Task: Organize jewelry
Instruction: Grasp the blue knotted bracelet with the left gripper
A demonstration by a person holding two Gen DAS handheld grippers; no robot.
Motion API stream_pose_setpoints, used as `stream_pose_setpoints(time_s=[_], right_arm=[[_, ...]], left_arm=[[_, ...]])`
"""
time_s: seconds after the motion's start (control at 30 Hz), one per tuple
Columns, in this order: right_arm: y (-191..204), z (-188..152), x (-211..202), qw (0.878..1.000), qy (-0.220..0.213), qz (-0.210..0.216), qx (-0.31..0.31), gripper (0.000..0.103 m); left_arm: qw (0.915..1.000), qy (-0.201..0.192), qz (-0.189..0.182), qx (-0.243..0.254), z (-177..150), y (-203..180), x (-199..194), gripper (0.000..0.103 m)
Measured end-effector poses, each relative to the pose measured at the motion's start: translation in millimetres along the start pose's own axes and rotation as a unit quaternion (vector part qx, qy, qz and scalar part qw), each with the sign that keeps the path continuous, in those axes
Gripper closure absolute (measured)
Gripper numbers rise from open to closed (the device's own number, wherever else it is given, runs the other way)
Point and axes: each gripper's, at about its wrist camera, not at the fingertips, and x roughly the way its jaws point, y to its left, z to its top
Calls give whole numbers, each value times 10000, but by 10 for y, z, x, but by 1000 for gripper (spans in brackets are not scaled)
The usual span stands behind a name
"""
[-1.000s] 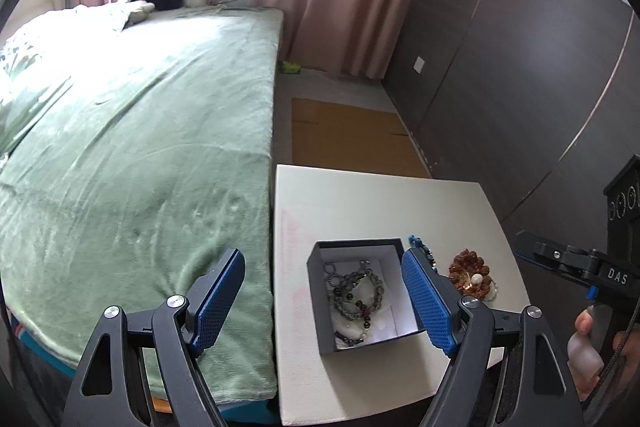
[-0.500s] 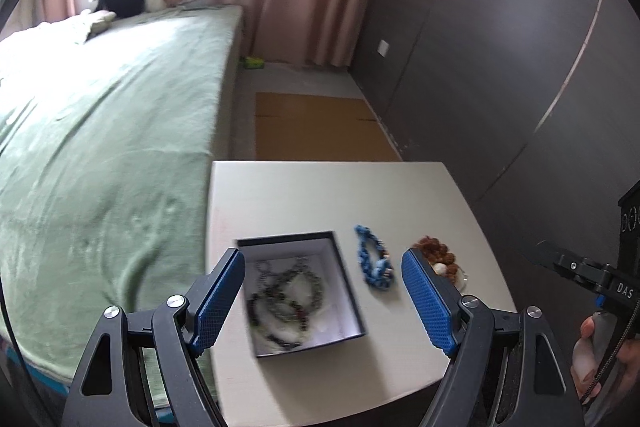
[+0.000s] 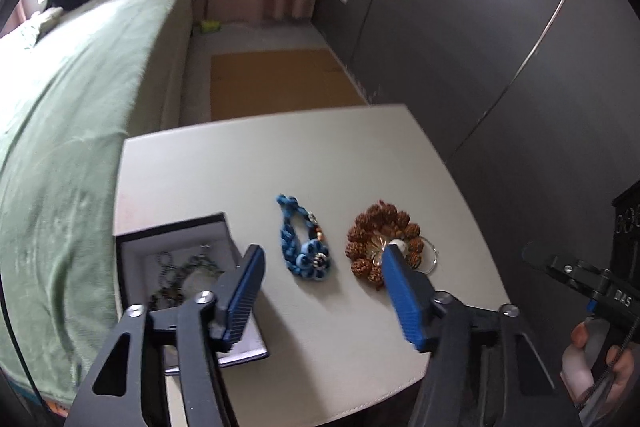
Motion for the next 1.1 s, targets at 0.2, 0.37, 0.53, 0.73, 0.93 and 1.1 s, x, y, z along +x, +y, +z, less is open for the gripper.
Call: stream_pose_setpoints(time_s=[0.2, 0.37, 0.53, 0.73, 0.93, 1.1], right_arm=[[-259, -12, 49, 9997, 30, 40, 223, 24], [-425, -20, 102, 9993, 45, 63, 364, 24], [-540, -38, 173, 9987, 105, 81, 484, 24], [-576, -58, 242, 9983, 117, 148, 552, 24], [-552, -72, 316, 9983, 177, 138, 546, 24], [-532, -88, 336, 9982, 182, 159, 556, 24]], left_arm=[[9971, 639, 384, 143, 101, -116, 434, 56], [9918, 987, 737, 352, 151, -197, 720, 56], [9860, 1223, 1047, 430, 163, -199, 909, 56], [9810, 1411, 1224, 519, 144, -215, 1085, 58], [9759, 1639, 1306, 604, 71, -202, 1244, 61], [9810, 1483, 1165, 453, 94, -172, 1187, 79]])
